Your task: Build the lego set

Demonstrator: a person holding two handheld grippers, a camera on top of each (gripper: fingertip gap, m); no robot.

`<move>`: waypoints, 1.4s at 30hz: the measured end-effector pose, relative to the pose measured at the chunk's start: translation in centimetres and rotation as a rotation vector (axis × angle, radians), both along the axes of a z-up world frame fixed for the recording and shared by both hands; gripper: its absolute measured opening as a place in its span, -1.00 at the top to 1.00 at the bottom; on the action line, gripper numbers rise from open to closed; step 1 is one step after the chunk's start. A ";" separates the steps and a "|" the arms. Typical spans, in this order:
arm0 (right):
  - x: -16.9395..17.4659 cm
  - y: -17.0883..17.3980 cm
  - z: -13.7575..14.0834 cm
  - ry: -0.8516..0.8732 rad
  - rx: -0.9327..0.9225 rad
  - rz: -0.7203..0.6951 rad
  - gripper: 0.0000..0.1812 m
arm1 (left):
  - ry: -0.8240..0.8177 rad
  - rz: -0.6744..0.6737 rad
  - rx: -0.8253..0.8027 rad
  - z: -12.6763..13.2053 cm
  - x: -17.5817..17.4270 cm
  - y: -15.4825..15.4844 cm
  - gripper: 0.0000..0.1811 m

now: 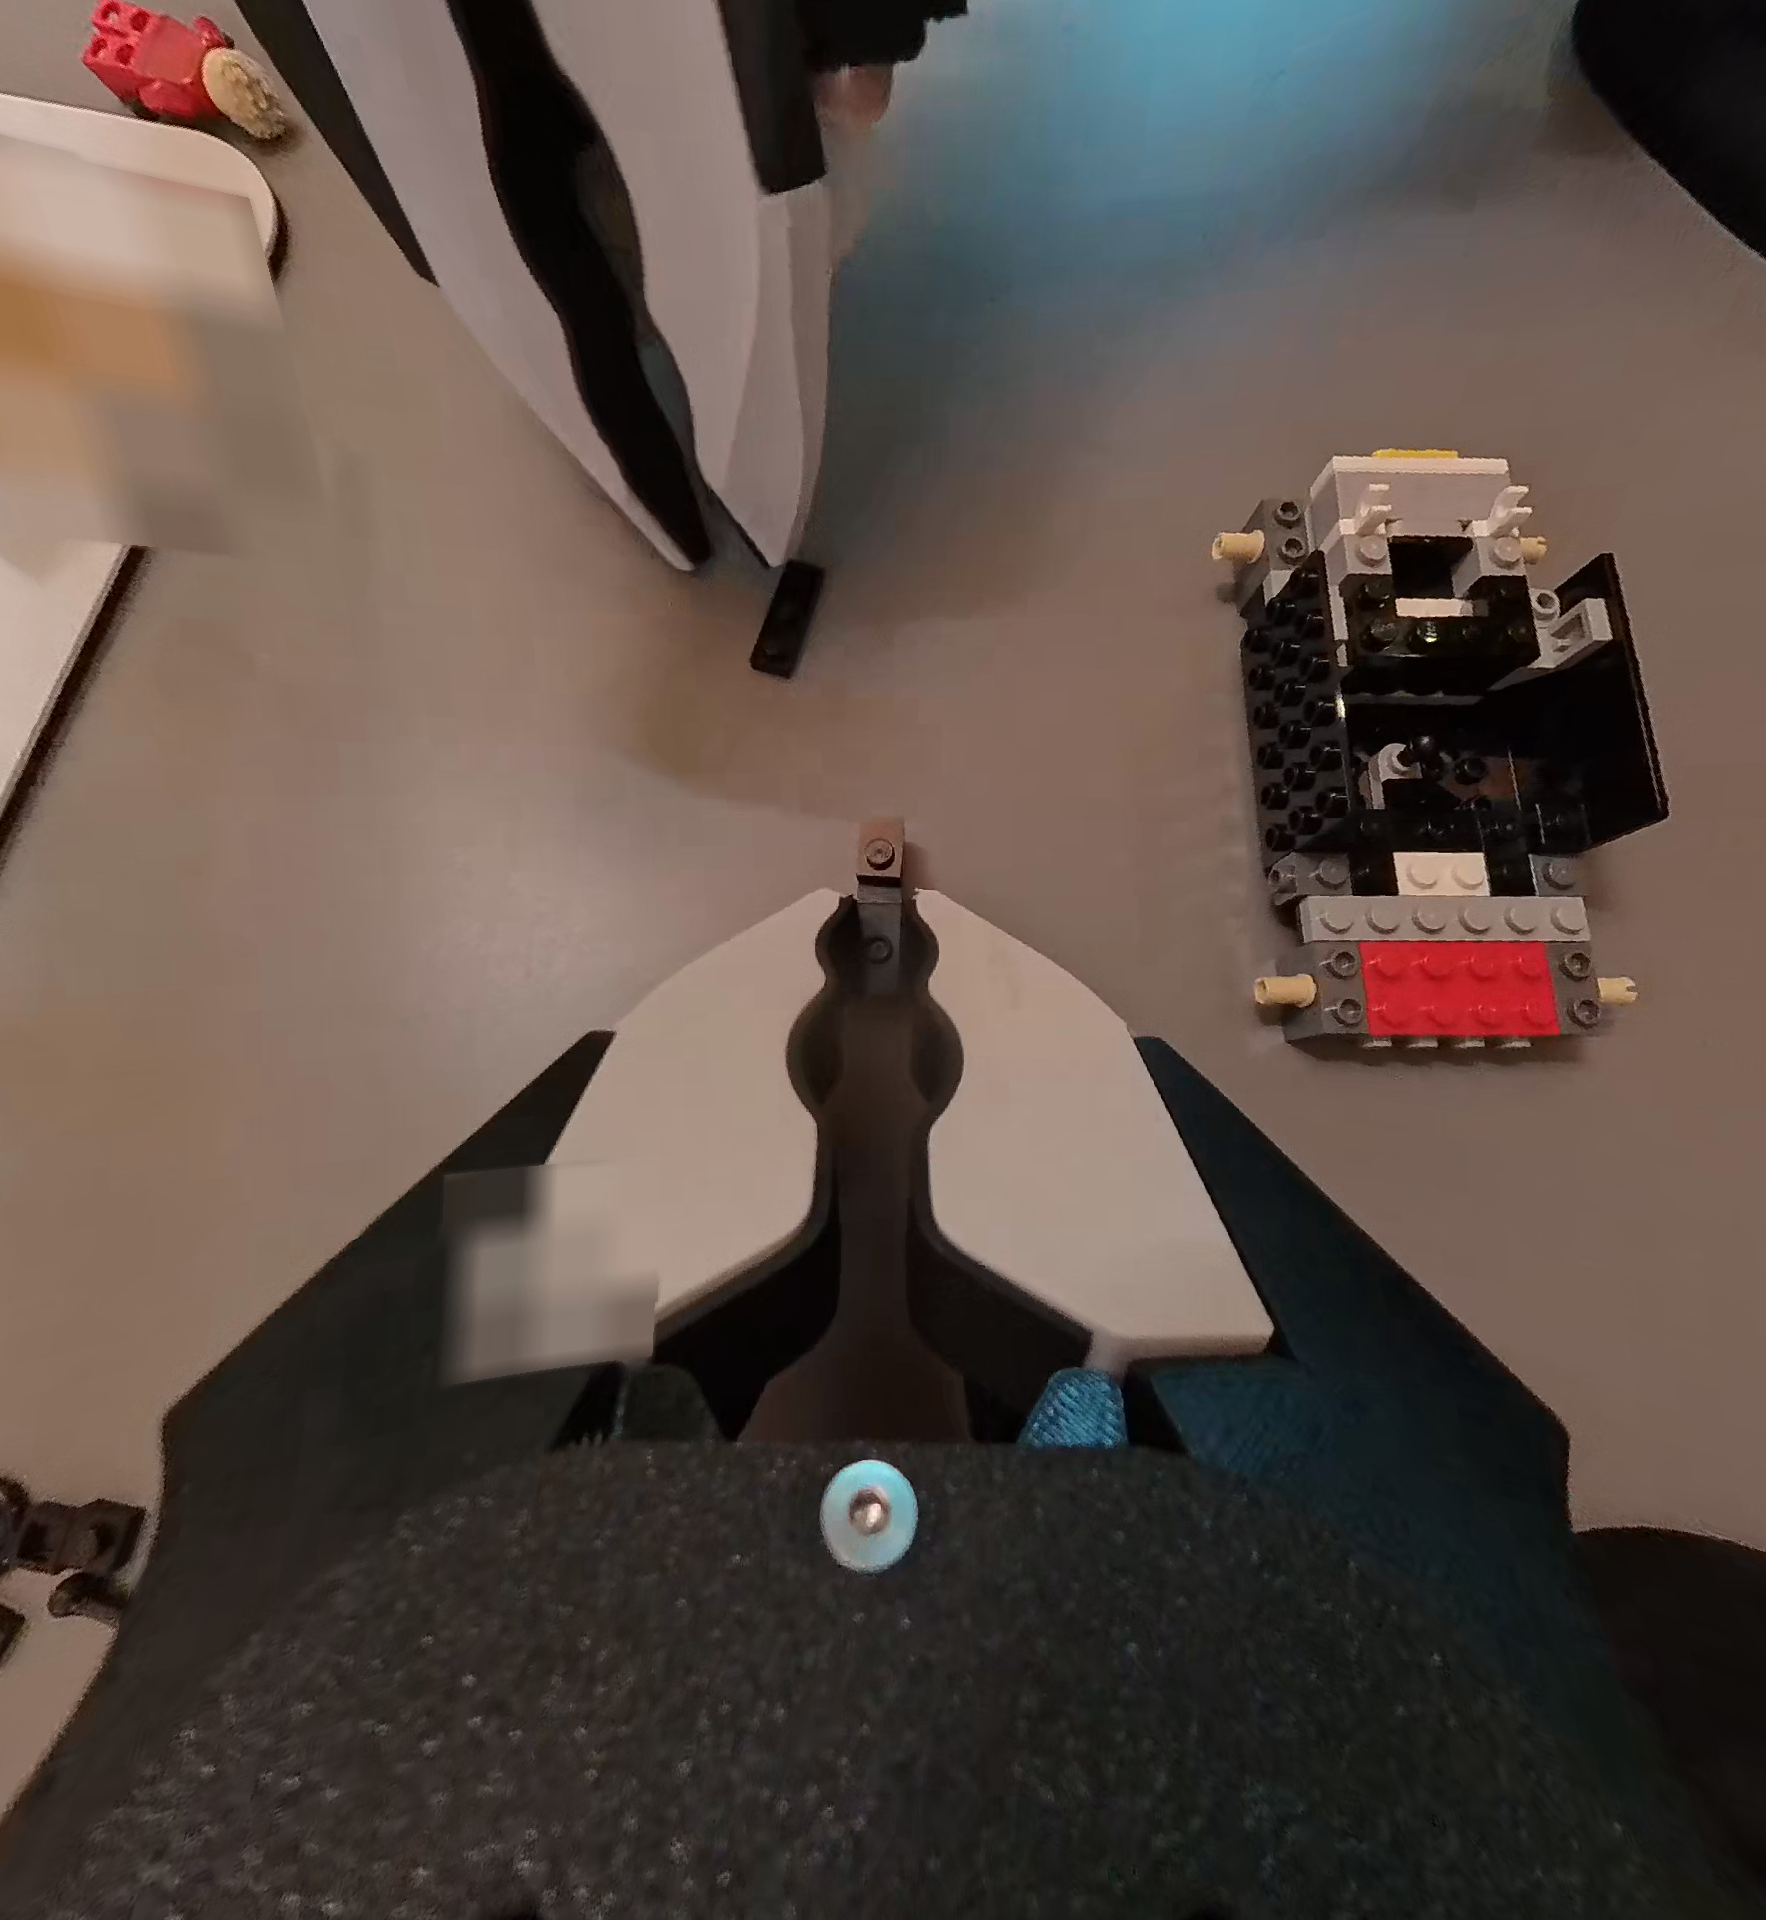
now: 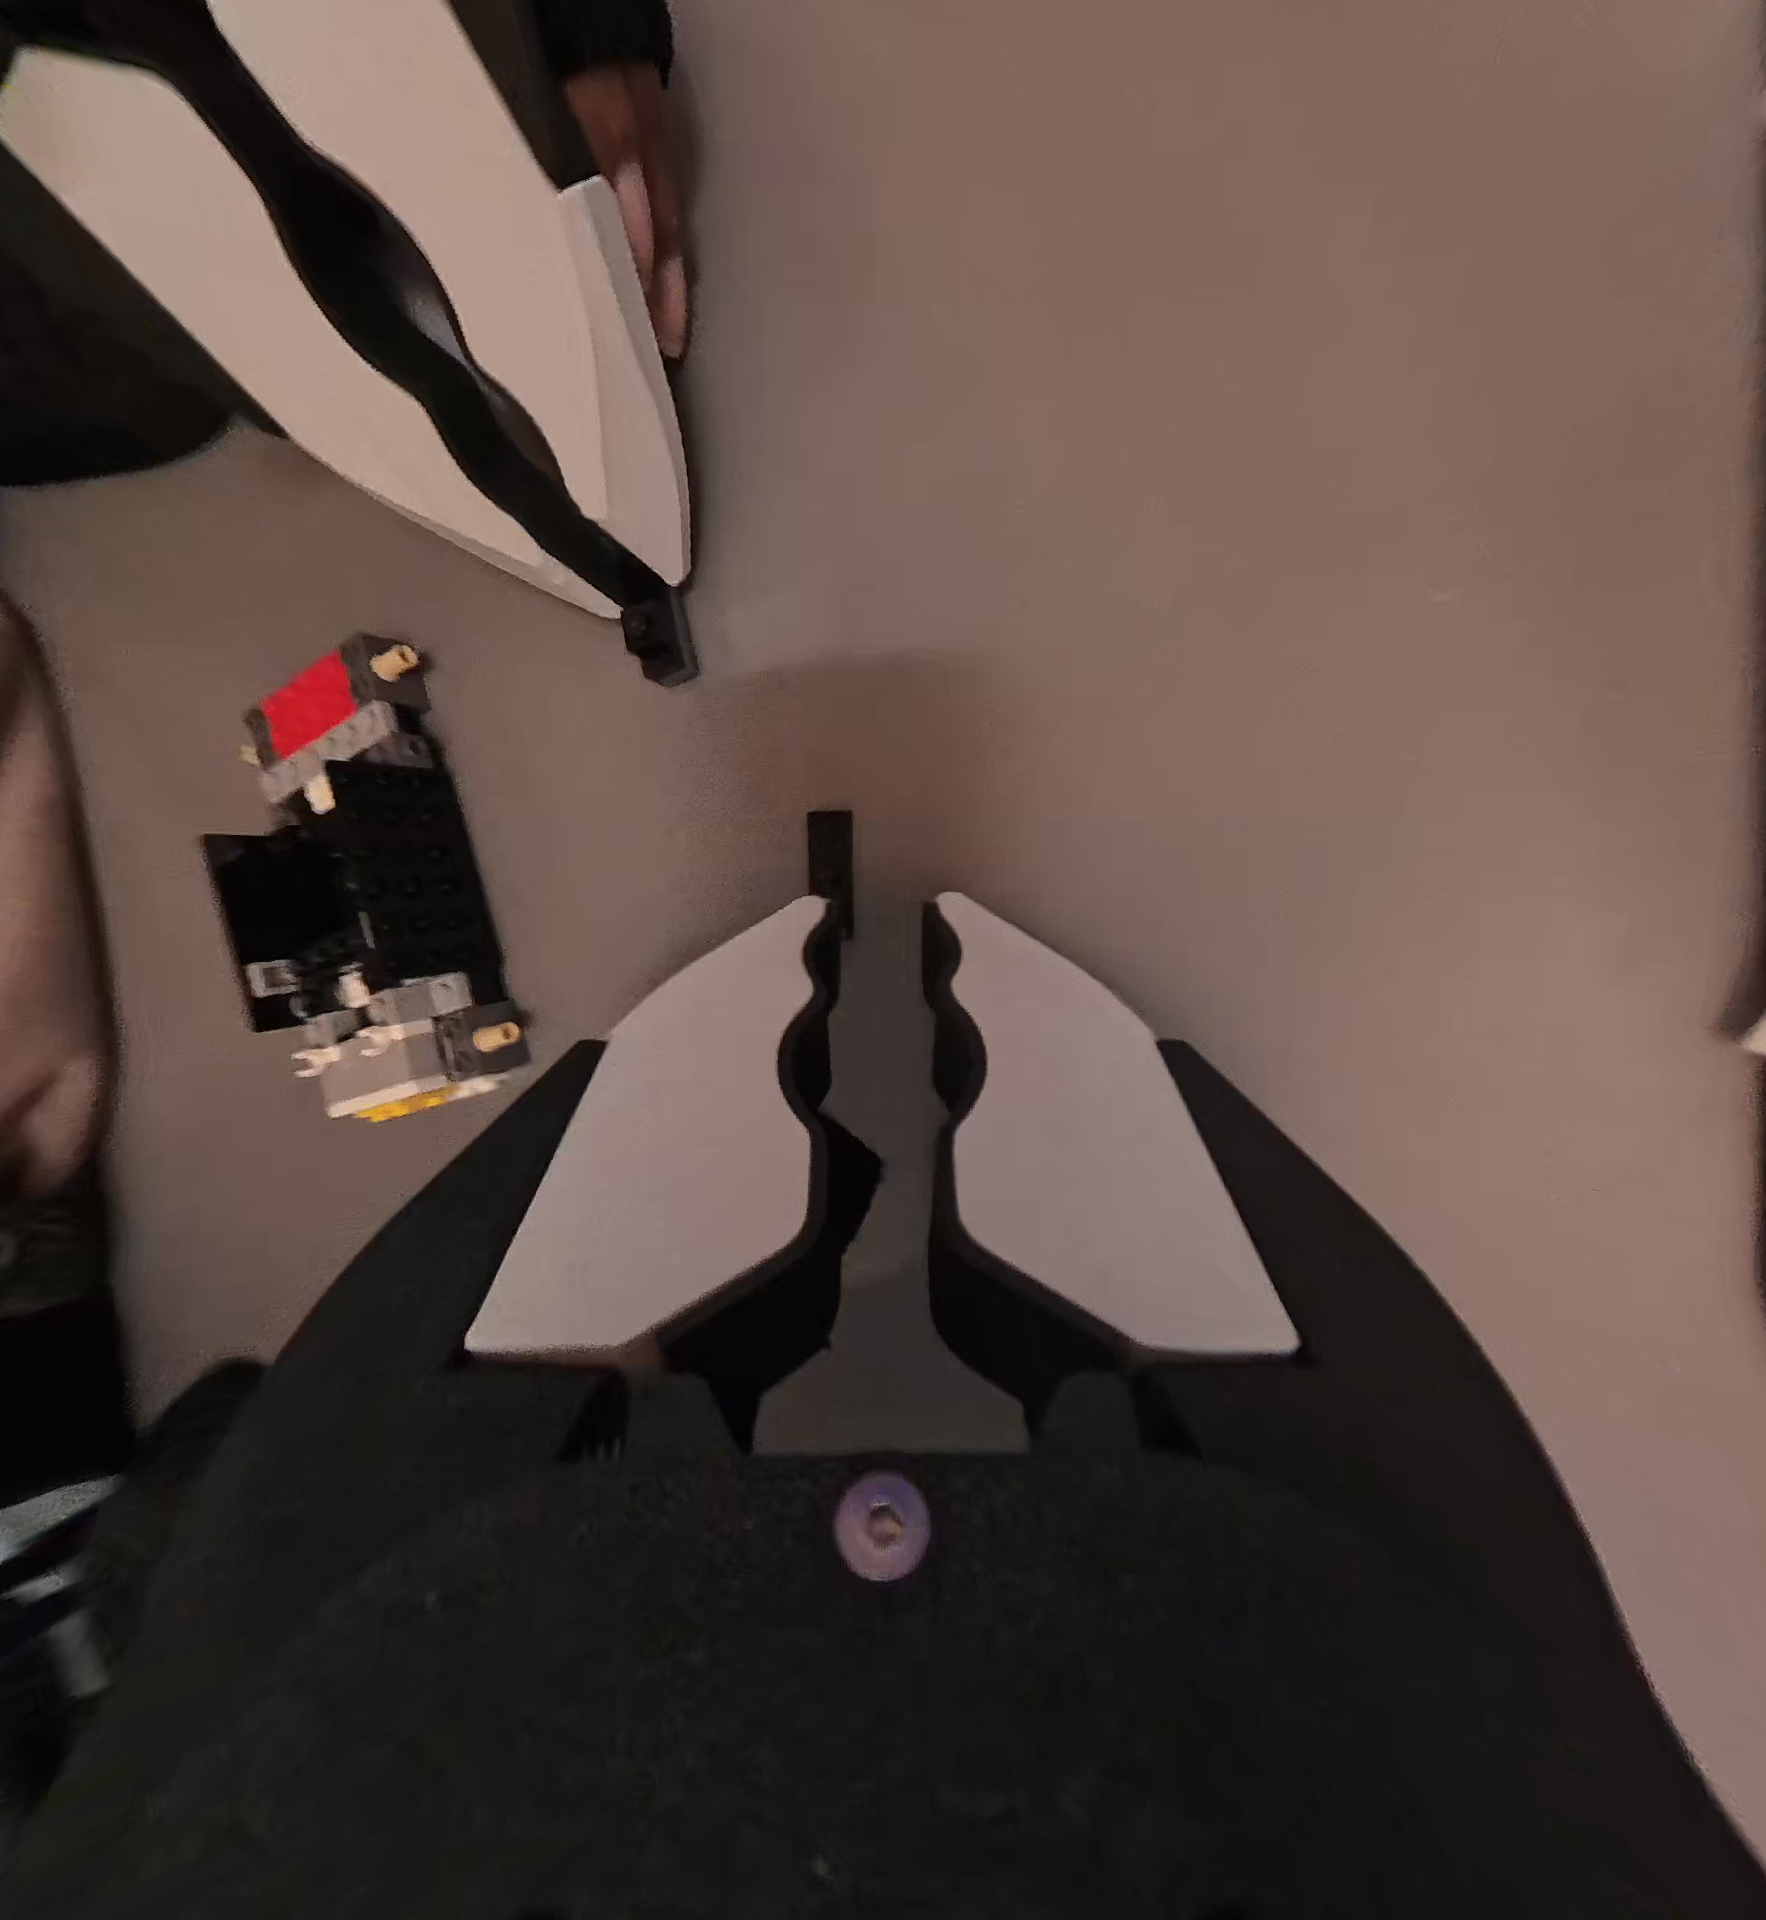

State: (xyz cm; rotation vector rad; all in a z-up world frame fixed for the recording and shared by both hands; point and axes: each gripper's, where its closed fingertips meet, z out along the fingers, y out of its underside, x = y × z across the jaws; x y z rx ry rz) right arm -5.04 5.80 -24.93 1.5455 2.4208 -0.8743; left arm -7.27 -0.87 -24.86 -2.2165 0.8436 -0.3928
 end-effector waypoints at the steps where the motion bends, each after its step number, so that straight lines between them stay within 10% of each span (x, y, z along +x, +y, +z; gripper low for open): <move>1: -0.1 0.2 0.1 0.046 0.039 0.016 0.78 | -0.001 0.001 0.001 0.0 0.0 0.0 0.92; 9: 0.8 -0.5 -0.2 0.347 0.307 0.085 0.81 | -0.003 0.008 0.042 0.6 0.0 0.4 0.92; 42: 1.1 -5.0 0.4 0.538 0.217 0.176 0.91 | 0.072 -0.003 0.005 0.2 3.1 1.3 0.91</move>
